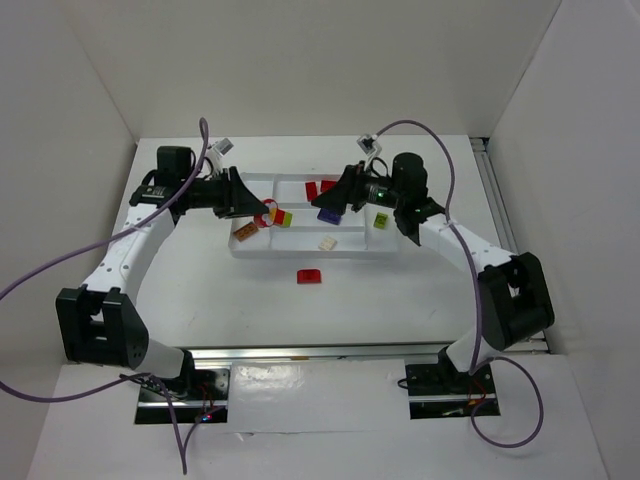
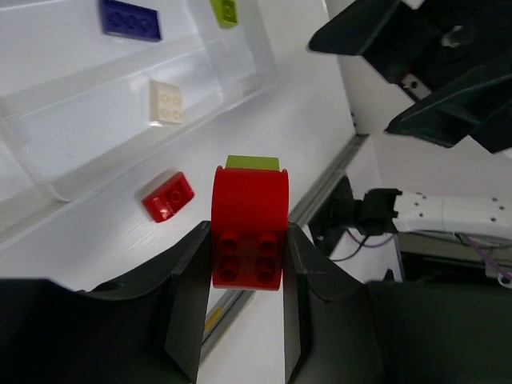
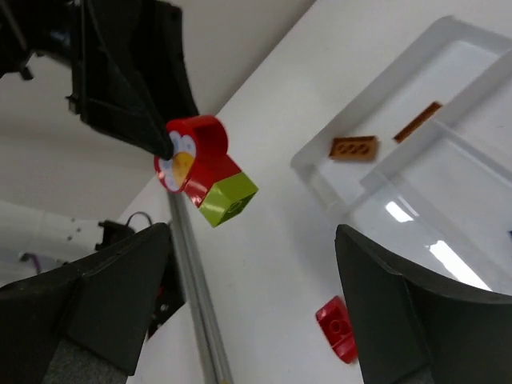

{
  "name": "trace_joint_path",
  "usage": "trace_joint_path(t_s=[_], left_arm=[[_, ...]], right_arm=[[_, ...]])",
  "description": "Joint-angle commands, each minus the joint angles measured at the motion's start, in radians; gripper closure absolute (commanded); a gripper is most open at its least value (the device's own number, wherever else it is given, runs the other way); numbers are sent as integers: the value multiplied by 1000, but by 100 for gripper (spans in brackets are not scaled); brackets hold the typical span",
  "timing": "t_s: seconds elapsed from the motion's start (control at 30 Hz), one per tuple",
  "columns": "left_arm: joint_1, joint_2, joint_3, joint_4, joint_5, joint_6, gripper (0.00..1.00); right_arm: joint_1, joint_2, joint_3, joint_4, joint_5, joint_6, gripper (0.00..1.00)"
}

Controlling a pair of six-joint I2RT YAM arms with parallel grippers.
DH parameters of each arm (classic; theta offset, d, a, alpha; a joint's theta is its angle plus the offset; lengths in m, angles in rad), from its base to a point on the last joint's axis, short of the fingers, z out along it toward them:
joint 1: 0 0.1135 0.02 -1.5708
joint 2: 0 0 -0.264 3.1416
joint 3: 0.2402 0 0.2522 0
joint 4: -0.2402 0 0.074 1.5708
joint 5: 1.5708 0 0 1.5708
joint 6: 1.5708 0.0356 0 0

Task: Sort the legos into containers by color

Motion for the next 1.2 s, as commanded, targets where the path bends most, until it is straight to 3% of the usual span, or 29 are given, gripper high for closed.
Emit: trace_joint_path(t_s=[0.0,0.17,0.37,0.6,0.97,1.13,1.17], left_arm=[[-10,10,31,84,195,27,100],[-19,10,31,130,230,9,100],[-37,10,41,130,221,-2,100],[-48,10,51,130,221,-2,100],[-66,10,61,130,230,7,100],[-66,10,61,130,230,7,100],[-66,10,61,130,230,7,100]], right_arm=[[18,1,-39,154,-247,42,9],[53,21,-19,166,-337,17,1],[84,70,33,87,-328,-55,1],[115,154,56,246,-380,37,3],[115,220,56,563,-445,250,32],[115,240,36,645,-445,333,62],[115,240,36,645,-445,333,74]])
